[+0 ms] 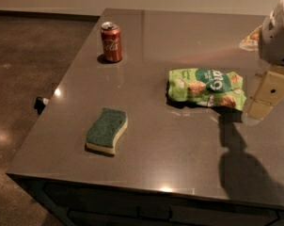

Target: Move green rice chip bag near coke can

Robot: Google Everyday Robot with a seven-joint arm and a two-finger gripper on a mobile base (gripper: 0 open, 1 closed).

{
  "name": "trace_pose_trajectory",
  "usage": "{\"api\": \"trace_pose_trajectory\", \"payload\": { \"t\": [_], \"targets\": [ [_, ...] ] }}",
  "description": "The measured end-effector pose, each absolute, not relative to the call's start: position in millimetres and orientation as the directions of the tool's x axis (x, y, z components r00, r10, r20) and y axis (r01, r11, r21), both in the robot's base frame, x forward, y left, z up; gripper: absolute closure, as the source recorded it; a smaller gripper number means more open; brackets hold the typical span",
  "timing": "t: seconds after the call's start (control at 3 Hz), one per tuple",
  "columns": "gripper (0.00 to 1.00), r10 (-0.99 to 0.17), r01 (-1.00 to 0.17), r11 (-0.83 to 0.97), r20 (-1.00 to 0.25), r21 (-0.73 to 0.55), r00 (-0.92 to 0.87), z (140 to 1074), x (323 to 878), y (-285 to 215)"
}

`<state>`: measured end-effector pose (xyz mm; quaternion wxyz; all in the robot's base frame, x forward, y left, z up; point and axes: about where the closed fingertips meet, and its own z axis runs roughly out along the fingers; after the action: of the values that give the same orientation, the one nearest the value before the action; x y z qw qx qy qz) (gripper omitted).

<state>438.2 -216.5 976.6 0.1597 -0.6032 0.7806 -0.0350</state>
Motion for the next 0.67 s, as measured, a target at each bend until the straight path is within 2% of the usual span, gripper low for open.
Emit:
{"api": "trace_pose_trajectory", "payload": {
  "t": [0.33,0.67],
  "targets": [
    [0.00,-0.953,-0.931,0.270,-0.207,-0.248,-0.221,977,438,-217],
    [0.00,-0.946,-0.915,0.293,-0.223,-0.277,-0.236,975,461,-206]
  ]
}}
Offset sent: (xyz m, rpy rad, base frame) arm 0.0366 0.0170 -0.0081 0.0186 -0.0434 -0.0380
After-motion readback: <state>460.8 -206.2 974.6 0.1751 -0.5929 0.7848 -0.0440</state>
